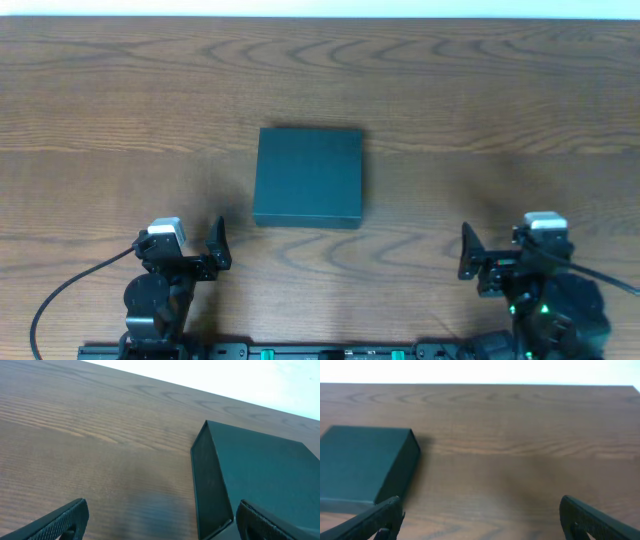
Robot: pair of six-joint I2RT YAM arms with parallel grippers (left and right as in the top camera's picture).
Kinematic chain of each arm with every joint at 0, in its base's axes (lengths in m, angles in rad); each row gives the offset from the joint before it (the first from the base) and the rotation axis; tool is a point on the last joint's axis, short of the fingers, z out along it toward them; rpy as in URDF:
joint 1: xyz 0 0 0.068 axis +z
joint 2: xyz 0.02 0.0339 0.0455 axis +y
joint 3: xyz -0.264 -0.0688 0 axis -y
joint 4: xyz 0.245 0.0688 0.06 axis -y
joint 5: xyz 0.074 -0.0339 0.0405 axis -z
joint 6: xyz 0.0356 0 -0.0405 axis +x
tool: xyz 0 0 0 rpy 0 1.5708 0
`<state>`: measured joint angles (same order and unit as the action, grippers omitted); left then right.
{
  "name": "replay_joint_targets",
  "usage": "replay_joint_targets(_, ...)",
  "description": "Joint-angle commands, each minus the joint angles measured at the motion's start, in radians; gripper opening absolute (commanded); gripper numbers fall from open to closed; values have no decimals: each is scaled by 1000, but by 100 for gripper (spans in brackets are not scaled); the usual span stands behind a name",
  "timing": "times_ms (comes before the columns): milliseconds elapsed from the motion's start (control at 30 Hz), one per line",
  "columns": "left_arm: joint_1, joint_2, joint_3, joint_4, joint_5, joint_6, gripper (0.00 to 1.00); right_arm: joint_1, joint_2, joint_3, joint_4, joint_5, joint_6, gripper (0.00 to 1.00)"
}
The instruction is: Pack container
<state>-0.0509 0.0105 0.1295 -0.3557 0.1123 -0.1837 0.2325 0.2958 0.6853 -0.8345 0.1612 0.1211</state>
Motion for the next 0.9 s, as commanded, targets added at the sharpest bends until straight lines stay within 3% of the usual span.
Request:
replay_joint_targets(0,-4,-6,-21,-6,-11,-3,95,-12,-74,-103,40,23,-10,99)
replay_joint_targets(367,-4,-6,-21,-6,-11,-4,95,-18,-292,-385,97,22,53,99)
replay_joint_targets(667,-4,-6,-21,-6,-11,-3,95,-17,-290,-521,143,21,202,99)
replay_joint_targets(867,-4,-6,-21,-6,-11,-3,95,-17,-290,-523,143,3,200,99)
